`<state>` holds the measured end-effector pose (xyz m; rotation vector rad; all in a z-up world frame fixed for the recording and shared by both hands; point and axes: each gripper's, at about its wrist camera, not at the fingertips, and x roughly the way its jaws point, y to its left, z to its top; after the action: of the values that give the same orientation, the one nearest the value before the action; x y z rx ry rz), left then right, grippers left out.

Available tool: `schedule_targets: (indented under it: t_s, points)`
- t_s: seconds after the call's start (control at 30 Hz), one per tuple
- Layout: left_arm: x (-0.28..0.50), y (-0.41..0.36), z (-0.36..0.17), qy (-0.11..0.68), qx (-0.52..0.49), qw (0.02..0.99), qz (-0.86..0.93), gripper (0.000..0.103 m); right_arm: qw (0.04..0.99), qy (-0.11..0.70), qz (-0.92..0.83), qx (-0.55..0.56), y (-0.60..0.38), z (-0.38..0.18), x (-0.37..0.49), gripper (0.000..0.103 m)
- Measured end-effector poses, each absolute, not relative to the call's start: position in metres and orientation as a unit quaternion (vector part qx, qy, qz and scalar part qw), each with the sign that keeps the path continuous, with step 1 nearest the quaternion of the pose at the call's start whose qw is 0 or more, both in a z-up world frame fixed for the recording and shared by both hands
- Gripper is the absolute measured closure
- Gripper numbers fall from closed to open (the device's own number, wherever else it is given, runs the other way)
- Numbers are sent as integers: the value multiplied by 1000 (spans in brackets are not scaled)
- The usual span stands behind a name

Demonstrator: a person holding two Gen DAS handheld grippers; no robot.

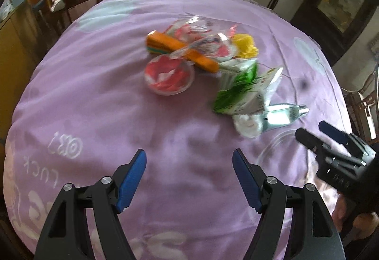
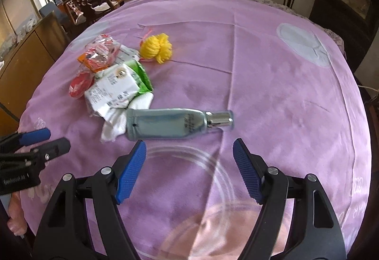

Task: Collect trash
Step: 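Grasp the green and white milk cartons with the left tool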

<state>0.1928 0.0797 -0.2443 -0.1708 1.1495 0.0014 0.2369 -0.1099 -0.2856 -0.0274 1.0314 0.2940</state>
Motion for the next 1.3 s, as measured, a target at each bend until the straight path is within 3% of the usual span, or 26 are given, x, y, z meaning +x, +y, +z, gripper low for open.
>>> schedule_targets:
  t_s: [0.17, 0.37, 0.57, 0.73, 0.83, 1.03, 1.13, 1.3]
  points:
    - [206, 54, -237, 532, -50, 844, -41, 30, 858, 495, 136, -7, -123, -289, 235, 29]
    - [224, 35, -244, 541, -2, 839, -59, 42, 863, 485, 144, -13, -130, -287, 226, 29]
    - [243, 29, -258, 557, 22, 827, -74, 73, 861, 488, 147, 8, -144, -289, 219, 29]
    - [252, 18, -267, 559, 48, 824, -79, 74, 861, 489, 141, 17, -157, -289, 213, 29]
    - [255, 11, -267, 556, 63, 824, -85, 83, 860, 492, 133, 19, -164, -290, 211, 29]
    - [255, 10, -260, 545, 61, 832, -86, 81, 858, 496, 135, 22, -167, -292, 208, 29]
    - [253, 9, -253, 539, 56, 836, -89, 69, 857, 497, 137, 24, -166, -292, 207, 29]
    - [247, 7, -242, 530, 55, 837, -125, 68, 856, 497, 142, 26, -165, -294, 208, 29]
